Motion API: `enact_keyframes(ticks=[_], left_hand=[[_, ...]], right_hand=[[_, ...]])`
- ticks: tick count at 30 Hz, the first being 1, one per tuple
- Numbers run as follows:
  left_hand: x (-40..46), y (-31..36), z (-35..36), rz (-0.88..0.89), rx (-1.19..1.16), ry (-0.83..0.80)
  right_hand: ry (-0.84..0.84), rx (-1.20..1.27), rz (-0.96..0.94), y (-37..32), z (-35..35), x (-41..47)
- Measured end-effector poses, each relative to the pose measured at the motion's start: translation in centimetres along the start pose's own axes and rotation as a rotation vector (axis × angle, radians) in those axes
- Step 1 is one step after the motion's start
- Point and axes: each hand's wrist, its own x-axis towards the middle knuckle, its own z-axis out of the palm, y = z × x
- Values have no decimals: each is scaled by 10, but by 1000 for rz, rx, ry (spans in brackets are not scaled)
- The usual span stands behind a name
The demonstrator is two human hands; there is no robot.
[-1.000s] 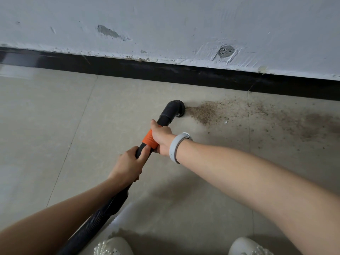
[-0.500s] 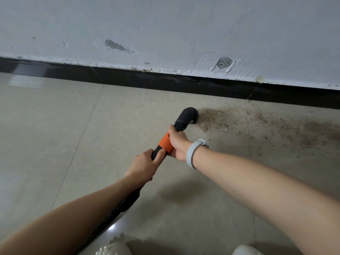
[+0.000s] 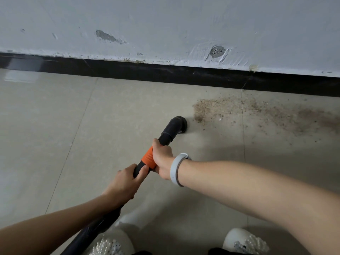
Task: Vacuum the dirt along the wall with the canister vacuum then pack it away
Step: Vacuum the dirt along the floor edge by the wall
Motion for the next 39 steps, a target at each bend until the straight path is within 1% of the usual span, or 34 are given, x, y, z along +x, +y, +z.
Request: enact_keyframes(ticks=[7,10,13,16,20,23,25,28,30,32,34,36,39], left_hand=[[-17,3,13,94,204,-160],[-23,1,25,133,261,-186],[-19,-4,23,160,284,-171],[-10,-7,22,185,281,-151],[-7,-15,21,190,179,-128],[-11,-35,10,182,161,-140],[-16,-56,1,163,175,-114],[-27,-83,-10,83,195,-16],[-30,-92,-13,55,169,50],[-23,-89,-14,61,150,75],[-10,-75,-11,95,138,64],[6,-54,-4,135,129,35],[27,-18,10,198,141,-22]], right_hand=[[98,126,46,36,-32,-18],[129,143,49,47,-43,-24],[147,119,32,41,-45,-27],[231,122,23,24,-42,-22],[307,97,-11,21,-30,-19],[295,121,-12,32,-9,-23],[274,124,-12,42,12,-26],[244,127,-15,52,44,-26],[206,82,-20,51,55,-24],[197,33,-39,43,56,-17],[201,19,-76,30,47,-9],[237,42,-118,14,29,-1],[306,130,-133,-3,-9,13]])
